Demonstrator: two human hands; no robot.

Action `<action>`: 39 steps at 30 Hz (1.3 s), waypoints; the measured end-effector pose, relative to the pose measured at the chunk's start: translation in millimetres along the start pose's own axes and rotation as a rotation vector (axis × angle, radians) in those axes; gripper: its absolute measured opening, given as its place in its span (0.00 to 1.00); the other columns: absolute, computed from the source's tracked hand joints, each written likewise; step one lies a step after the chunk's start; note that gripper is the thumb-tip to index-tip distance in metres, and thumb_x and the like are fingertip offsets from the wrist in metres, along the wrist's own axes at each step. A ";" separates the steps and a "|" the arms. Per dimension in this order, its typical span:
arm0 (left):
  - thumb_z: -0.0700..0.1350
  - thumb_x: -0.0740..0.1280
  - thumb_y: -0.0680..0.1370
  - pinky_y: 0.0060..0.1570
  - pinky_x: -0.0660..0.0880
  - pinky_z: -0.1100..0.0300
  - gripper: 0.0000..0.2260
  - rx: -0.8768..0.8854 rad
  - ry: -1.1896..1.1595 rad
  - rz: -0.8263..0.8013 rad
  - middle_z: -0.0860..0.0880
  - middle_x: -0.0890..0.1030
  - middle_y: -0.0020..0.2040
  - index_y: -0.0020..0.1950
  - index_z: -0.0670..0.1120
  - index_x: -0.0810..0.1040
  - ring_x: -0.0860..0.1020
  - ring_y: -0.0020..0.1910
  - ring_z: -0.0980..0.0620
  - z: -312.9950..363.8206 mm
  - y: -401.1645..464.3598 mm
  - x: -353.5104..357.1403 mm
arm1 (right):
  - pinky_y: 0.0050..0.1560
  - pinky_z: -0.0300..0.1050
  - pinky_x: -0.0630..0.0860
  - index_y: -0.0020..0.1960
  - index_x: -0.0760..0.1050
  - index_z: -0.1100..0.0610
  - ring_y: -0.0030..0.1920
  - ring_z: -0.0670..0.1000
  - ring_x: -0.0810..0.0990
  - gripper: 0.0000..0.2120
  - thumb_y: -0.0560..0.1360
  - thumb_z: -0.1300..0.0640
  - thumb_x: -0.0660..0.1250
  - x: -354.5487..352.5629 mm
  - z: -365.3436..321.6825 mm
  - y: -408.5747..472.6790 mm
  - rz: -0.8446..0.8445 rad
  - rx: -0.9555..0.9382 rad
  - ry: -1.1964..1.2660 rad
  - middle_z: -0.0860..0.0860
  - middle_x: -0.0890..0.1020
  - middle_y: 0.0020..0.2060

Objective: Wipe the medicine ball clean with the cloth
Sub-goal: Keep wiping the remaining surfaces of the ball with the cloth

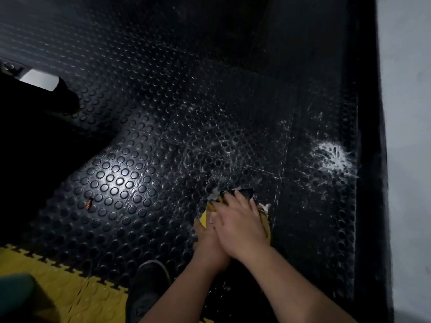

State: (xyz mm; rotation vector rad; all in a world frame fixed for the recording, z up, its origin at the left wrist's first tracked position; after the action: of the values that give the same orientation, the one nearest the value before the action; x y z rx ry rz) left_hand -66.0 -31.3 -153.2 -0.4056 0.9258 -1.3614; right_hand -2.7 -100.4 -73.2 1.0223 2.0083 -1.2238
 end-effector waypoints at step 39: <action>0.62 0.82 0.58 0.76 0.60 0.40 0.64 0.039 0.026 -0.058 0.52 0.35 0.80 0.78 0.69 0.37 0.55 0.79 0.35 4.3 -12.8 0.6 | 0.59 0.47 0.71 0.69 0.74 0.55 0.66 0.58 0.74 0.20 0.86 0.49 0.51 -1.6 89.9 31.4 0.069 0.461 0.407 0.57 0.76 0.69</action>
State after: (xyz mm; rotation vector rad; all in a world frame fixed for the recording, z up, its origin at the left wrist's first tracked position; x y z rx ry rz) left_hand -71.1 -35.6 -141.4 -0.3878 0.9132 -1.4383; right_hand 31.4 -173.1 -124.4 1.6624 1.9955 -1.5839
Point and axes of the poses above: each hand's wrist, its own y-axis towards the middle knuckle, its own x-axis out of the palm, z = x × y, the point moved 4 cm from there along y, towards the middle knuckle
